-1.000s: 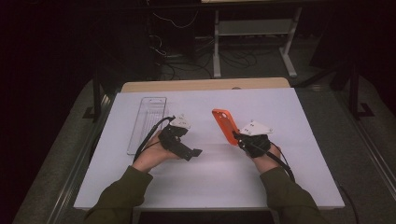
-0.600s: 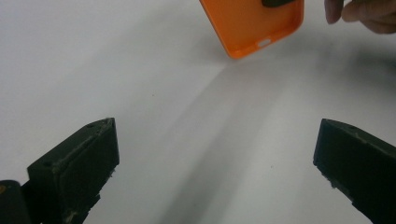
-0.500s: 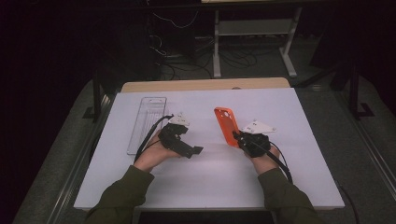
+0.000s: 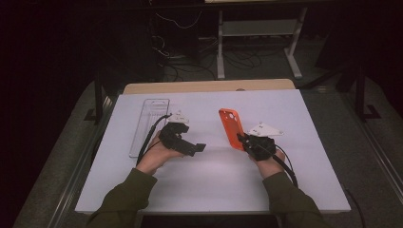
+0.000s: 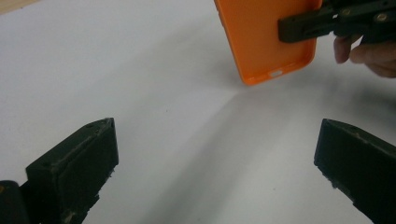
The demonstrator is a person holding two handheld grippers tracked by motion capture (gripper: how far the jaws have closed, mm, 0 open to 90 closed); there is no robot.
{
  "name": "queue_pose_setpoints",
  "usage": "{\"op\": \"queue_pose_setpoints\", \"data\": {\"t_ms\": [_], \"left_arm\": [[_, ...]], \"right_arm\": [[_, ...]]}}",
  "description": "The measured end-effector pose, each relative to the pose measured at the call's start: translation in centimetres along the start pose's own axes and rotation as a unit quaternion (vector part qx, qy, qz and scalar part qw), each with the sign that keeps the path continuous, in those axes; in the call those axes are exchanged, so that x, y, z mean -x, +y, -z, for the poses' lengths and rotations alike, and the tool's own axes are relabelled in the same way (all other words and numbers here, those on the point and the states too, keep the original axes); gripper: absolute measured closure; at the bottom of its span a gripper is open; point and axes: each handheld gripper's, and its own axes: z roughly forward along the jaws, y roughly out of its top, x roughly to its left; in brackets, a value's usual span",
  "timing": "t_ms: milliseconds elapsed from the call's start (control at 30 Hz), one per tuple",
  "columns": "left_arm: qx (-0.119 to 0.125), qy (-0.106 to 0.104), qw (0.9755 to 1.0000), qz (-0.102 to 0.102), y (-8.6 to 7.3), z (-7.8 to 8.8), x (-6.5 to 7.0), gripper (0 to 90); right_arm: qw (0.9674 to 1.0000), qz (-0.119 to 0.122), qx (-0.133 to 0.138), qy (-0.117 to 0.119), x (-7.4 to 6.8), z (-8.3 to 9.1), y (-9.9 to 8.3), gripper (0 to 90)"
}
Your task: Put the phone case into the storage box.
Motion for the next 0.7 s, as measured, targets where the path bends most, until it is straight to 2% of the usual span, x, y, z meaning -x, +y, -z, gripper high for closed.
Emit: {"op": "queue_pose_setpoints", "data": {"t_ms": [200,333,367,467,500,700], "left_arm": [[0.017,-0.006,0.9997,0.017,0.2,0.14,-0.33,0.0],[0.026,-0.007,0.9995,0.014,0.43,0.04,-0.23,0.0],[0.027,-0.009,0.9994,0.02,0.44,-0.04,-0.18,0.0],[0.033,-0.005,0.9992,0.02,0.54,0.0,-0.32,0.0],[0.034,-0.006,0.999,0.028,0.57,0.03,-0.21,0.0],[0.042,-0.009,0.9986,0.03,0.94,-0.16,-0.1,0.0]], "right_arm": [[1.0,-0.001,0.001,0.004,0.07,-0.27,0.05,82.5],[1.0,-0.002,0.003,0.004,-0.11,-0.28,0.05,82.5],[1.0,0.0,0.004,0.004,-0.14,-0.36,0.07,82.5],[1.0,-0.004,0.001,0.004,-0.25,-0.59,0.04,82.5],[1.0,-0.005,0.002,0.004,-0.26,-0.62,0.02,82.5],[1.0,-0.007,0.005,0.003,-0.63,-0.81,0.08,82.6]]}}
